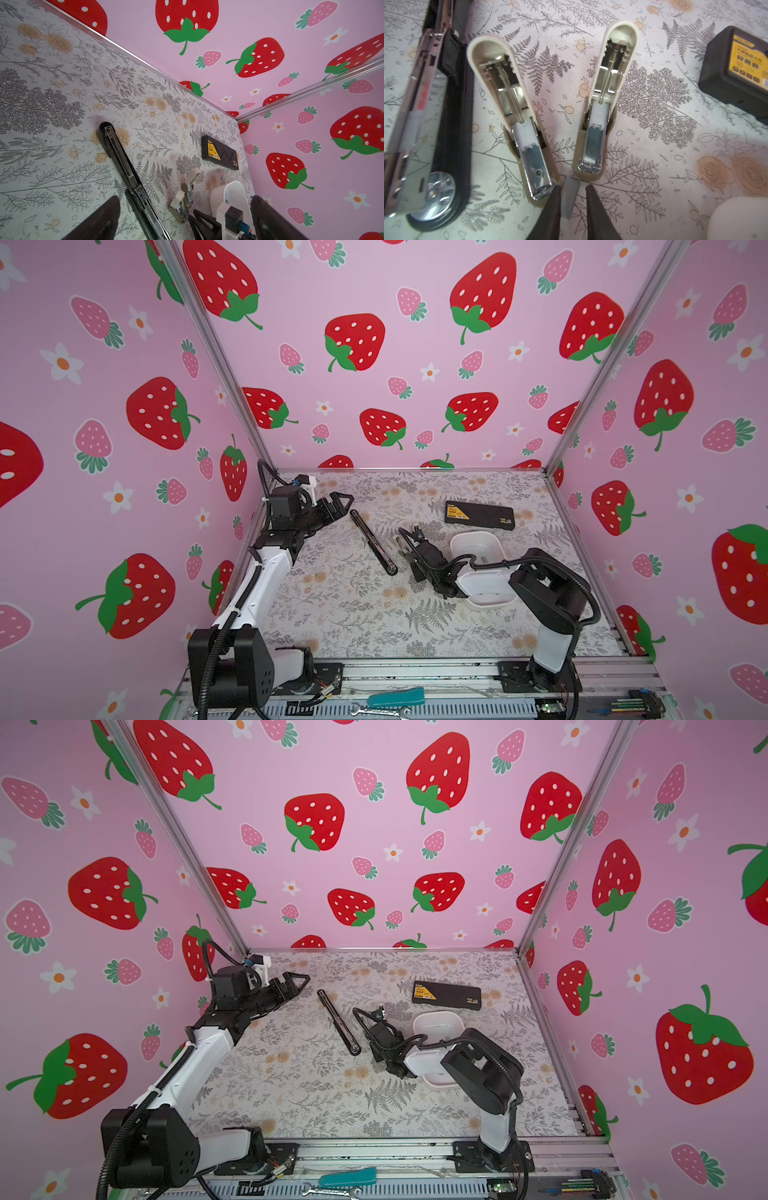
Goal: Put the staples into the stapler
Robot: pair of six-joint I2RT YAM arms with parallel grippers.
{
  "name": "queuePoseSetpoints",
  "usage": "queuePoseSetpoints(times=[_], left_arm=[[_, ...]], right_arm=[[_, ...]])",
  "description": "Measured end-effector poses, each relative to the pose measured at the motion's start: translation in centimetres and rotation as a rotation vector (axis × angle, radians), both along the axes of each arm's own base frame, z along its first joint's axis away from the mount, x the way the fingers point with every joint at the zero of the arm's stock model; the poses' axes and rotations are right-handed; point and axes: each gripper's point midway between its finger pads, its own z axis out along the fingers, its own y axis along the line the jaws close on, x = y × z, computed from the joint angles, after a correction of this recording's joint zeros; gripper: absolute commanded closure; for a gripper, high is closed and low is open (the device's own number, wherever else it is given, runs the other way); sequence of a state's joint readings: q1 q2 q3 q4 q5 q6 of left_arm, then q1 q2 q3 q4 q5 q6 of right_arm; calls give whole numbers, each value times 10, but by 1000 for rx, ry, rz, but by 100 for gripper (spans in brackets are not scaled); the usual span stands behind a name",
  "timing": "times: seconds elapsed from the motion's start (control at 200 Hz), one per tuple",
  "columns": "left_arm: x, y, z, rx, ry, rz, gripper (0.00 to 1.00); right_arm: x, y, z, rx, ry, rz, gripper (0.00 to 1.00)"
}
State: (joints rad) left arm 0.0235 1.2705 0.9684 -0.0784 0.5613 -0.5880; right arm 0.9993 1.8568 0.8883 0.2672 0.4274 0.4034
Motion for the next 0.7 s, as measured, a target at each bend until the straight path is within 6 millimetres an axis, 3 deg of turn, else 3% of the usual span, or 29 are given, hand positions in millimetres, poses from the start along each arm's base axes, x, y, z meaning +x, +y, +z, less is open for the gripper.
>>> queuePoseSetpoints(times=[0.125,0.44,0.7], left_arm=[[0,0,0,0,0,0,1],[0,0,0,0,0,0,1],[0,0,0,0,0,0,1]], right_arm=[[0,-3,-9,-20,12,-18,76],[1,-6,-9,-24,13,-36,86],[1,-7,-9,-23,12,-41,86]])
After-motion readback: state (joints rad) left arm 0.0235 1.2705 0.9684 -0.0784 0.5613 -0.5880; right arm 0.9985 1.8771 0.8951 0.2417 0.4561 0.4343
